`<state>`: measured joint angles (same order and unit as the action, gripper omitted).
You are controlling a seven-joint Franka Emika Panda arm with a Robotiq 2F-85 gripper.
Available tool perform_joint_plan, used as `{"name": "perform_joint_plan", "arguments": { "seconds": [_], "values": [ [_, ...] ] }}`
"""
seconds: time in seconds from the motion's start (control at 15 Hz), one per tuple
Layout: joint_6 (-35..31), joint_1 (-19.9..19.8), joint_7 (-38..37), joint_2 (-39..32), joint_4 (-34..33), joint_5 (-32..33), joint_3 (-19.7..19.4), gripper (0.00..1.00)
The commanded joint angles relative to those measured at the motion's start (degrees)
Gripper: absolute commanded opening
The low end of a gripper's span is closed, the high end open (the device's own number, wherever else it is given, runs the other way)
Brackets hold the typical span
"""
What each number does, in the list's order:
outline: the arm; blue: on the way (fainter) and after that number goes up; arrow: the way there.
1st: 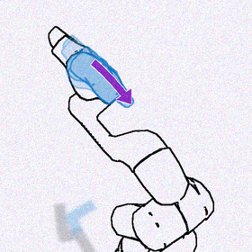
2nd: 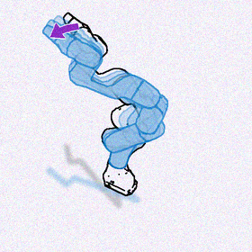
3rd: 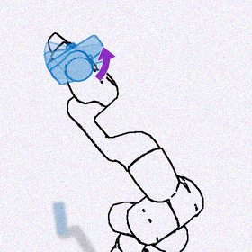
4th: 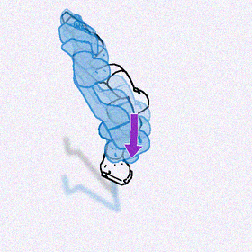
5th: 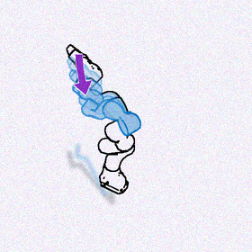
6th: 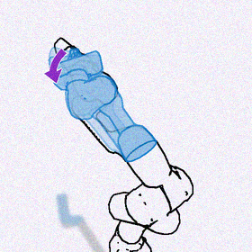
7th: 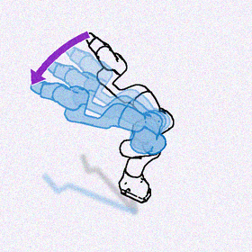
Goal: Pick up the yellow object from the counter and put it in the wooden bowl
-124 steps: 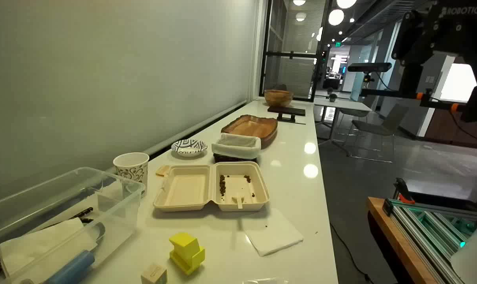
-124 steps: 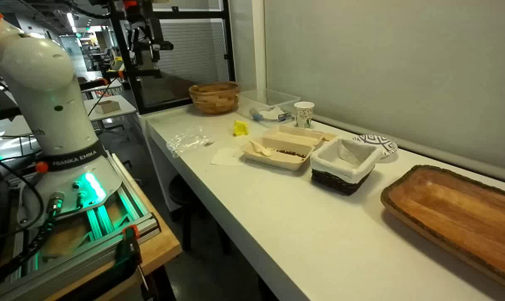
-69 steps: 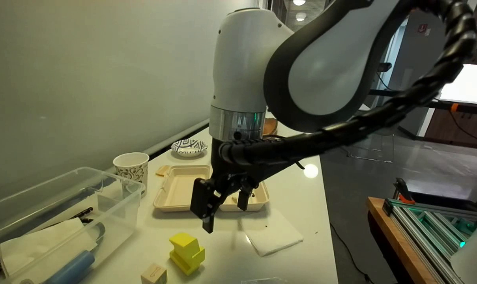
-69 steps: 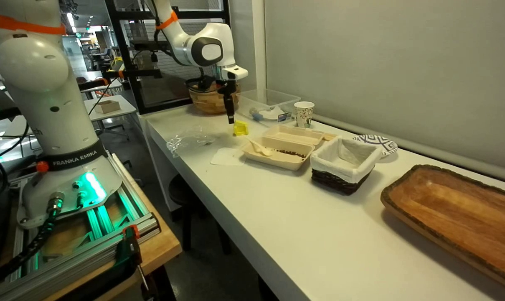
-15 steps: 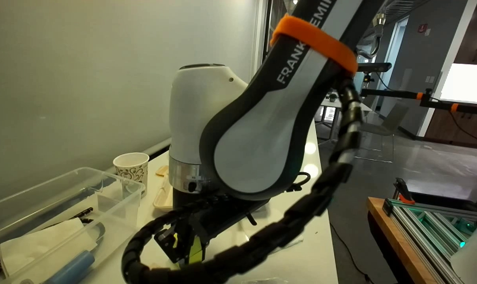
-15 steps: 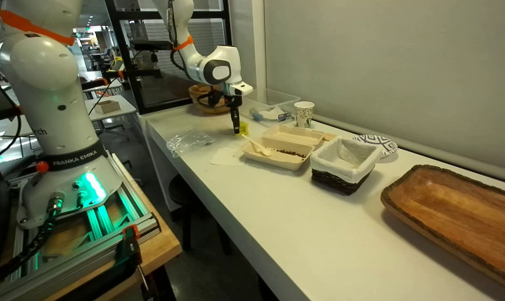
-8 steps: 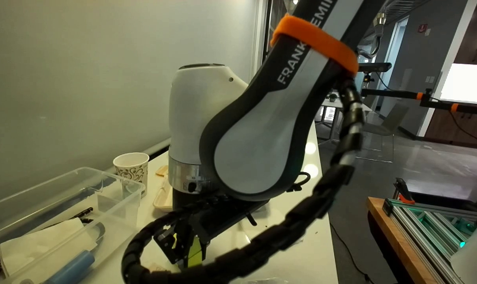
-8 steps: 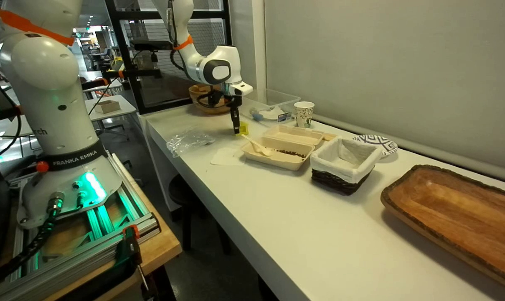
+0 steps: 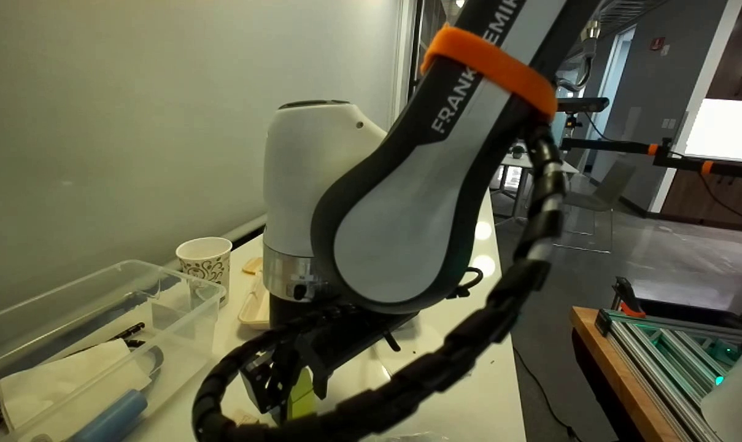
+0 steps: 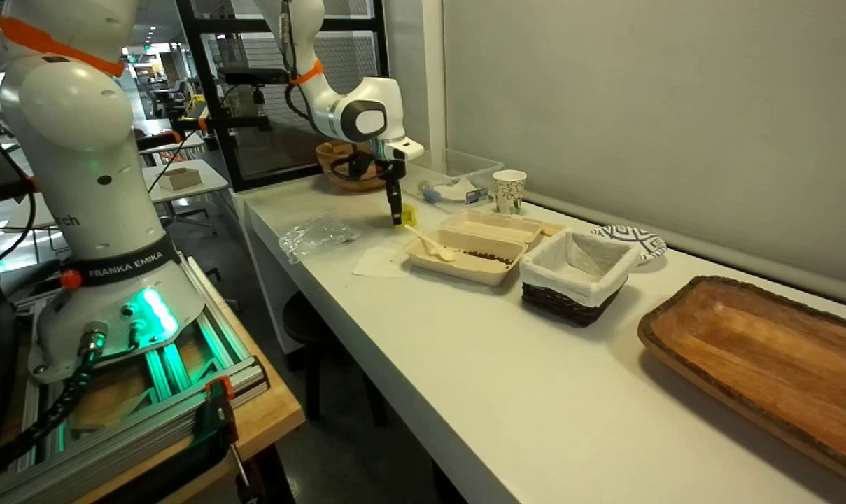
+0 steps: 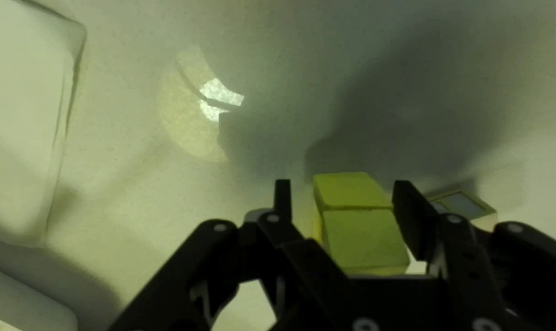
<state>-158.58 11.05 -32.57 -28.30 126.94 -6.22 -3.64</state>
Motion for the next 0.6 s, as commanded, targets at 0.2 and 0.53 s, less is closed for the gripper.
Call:
{"name": "perform_joint_plan", "arguments": {
  "seconds": [0.2,0.53],
  "values": [
    [-3.2,0.5,0.9,-1.5,0.5,-0.4,-0.2,0.64],
    [-6.8,0.4,2.2,-2.6,0.5,-1.0,-0.1,0.54]
  ]
}}
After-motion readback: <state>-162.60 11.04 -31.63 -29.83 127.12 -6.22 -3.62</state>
